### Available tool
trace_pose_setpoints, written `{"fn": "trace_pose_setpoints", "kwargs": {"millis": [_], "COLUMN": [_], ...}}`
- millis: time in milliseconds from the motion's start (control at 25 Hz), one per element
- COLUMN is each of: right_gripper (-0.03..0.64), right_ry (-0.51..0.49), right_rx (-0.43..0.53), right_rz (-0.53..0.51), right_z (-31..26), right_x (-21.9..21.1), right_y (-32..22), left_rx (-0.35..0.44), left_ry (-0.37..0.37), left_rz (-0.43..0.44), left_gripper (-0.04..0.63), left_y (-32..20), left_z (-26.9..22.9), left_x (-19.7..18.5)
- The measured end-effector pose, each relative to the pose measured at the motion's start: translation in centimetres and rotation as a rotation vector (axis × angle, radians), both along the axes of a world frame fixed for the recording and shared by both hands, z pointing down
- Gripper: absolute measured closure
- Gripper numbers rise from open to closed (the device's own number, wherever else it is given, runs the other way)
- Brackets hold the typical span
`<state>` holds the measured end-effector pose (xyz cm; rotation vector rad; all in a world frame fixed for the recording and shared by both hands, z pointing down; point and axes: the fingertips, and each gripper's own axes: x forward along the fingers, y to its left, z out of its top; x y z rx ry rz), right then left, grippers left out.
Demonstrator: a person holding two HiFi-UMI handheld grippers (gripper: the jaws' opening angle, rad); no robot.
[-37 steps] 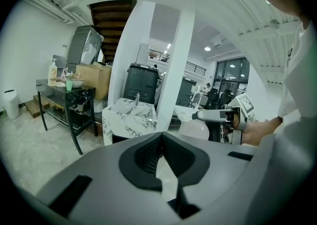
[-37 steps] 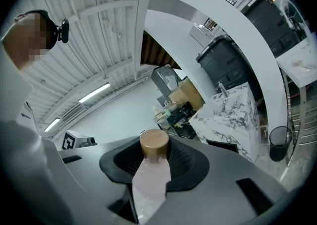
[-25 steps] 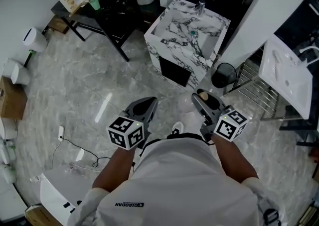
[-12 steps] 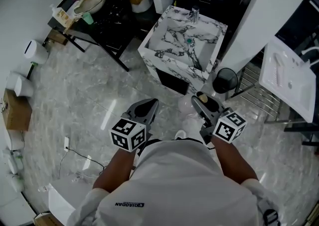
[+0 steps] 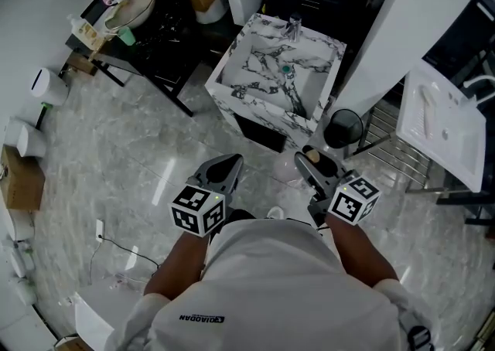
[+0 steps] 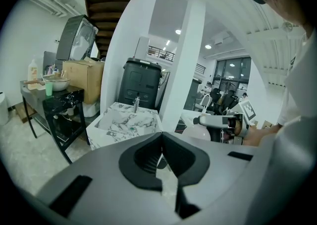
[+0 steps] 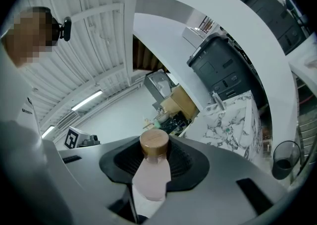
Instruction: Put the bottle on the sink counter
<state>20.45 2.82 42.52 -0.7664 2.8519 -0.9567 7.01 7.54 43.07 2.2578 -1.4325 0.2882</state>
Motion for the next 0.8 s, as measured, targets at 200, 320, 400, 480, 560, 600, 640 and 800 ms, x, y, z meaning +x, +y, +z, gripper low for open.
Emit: {"fn": "trace_pose_setpoints", "kwargs": {"millis": [200, 320, 400, 480, 560, 600, 640, 800], "right_gripper": [0.459, 0.459, 0.459, 0.459, 0.459, 0.459, 0.459, 0.459], "right_ry": [0.007, 0.01, 0.013, 0.016, 0.018, 0.022, 0.027, 0.047], "right_rx": [0.014, 0.012, 0.01, 0.012, 0.017, 0.02, 0.023, 0.022], "right_rz": [0.008, 0.02, 0.023, 0.026, 0.032, 0.034, 0.036, 0.05], "right_z": [-0.2, 0.1, 0.3, 0.3, 0.3, 0.3, 0.2, 0.8], "right_x": [0.2, 0.2, 0.1, -0.1, -0.4, -0.7, -1.0, -2.1], "right_y": [-0.9, -1.6, -2.0, -2.5, -3.1, -3.5, -3.9, -5.6], "left_rx": [0.008, 0.007, 0.01, 0.012, 0.016, 0.02, 0.024, 0.022], "left_ry": [0.004, 0.012, 0.011, 0.008, 0.008, 0.006, 0.003, 0.016], "left_rz": [0.015, 0.018, 0.03, 0.041, 0.051, 0.056, 0.063, 0.088], "left_gripper": [0.581, 0.581, 0.581, 0.581, 0.581, 0.581, 0.581, 0.581], "left_y": [-1.3, -2.3, -2.8, -3.5, -4.2, -4.7, -5.2, -7.2], "left_z": [0.0, 0.3, 0.3, 0.4, 0.4, 0.4, 0.4, 1.0], "left_x": [0.3, 0.1, 0.1, 0.0, -0.3, -0.5, -0.7, -1.7]}}
